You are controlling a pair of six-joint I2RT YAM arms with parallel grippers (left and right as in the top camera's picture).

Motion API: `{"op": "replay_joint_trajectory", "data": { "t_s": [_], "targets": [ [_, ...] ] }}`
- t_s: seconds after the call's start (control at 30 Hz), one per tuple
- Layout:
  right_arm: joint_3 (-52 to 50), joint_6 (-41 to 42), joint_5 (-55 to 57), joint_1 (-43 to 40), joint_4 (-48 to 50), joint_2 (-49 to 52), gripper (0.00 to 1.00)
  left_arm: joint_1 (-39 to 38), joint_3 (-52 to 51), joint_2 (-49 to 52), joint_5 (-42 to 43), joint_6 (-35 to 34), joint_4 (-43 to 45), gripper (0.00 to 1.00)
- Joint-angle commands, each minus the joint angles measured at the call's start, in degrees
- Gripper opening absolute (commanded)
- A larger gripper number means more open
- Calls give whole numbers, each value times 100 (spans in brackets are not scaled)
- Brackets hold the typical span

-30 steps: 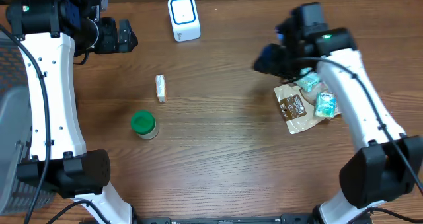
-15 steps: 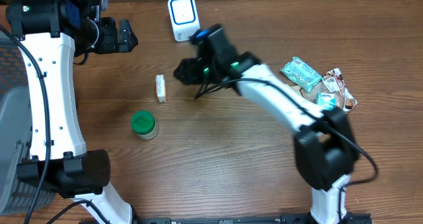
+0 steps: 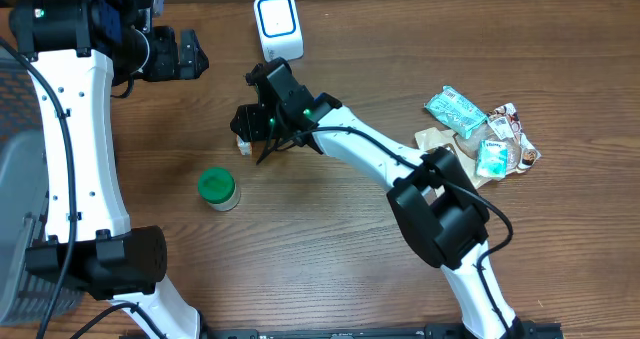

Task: Scan the item barcode
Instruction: 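Move the right gripper to the orange-white tissue pack and grasp it, then drag the orange tissue pack down and release it on the table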

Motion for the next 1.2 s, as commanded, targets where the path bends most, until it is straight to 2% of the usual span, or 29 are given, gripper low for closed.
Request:
{"op": "replay_joint_trajectory", "data": {
  "t_s": [0.0, 0.13, 0.4, 0.47, 0.57, 0.7, 0.87, 0.93, 1.03, 1.17],
  "targets": [
    [140, 24, 94, 24, 103, 238, 51, -7, 70, -125, -11, 151, 11, 100],
    [140, 22, 142, 42, 109, 304, 41, -7, 70, -125, -13, 151, 11, 99],
    [127, 22, 138, 37, 37, 391, 10, -7, 70, -125, -11, 151, 11, 99],
    [157, 22, 131, 17, -55, 372, 4, -7, 70, -125, -11, 151, 11, 100],
    [354, -57, -50, -94, -538, 247, 4, -4, 70, -125, -11, 151, 11, 99],
    [741, -697, -852, -407, -1637, -114, 4, -7, 70, -125, -13, 151, 11, 99],
    [863, -2321, -2686, -870, -3340, -339, 4, -7, 70, -125, -11, 151, 11, 100],
    [778, -2900, -2986, -1014, -3912, -308, 4, -4, 70, -125, -11, 151, 11, 99],
    [319, -3123, -3029, -1178, -3965, -306, 4, -7, 70, -125, -11, 149, 11, 100],
    [-343, -3049, -3121, -1268, -3397, -297, 4, -7, 70, -125, -11, 151, 11, 100]
  ]
}}
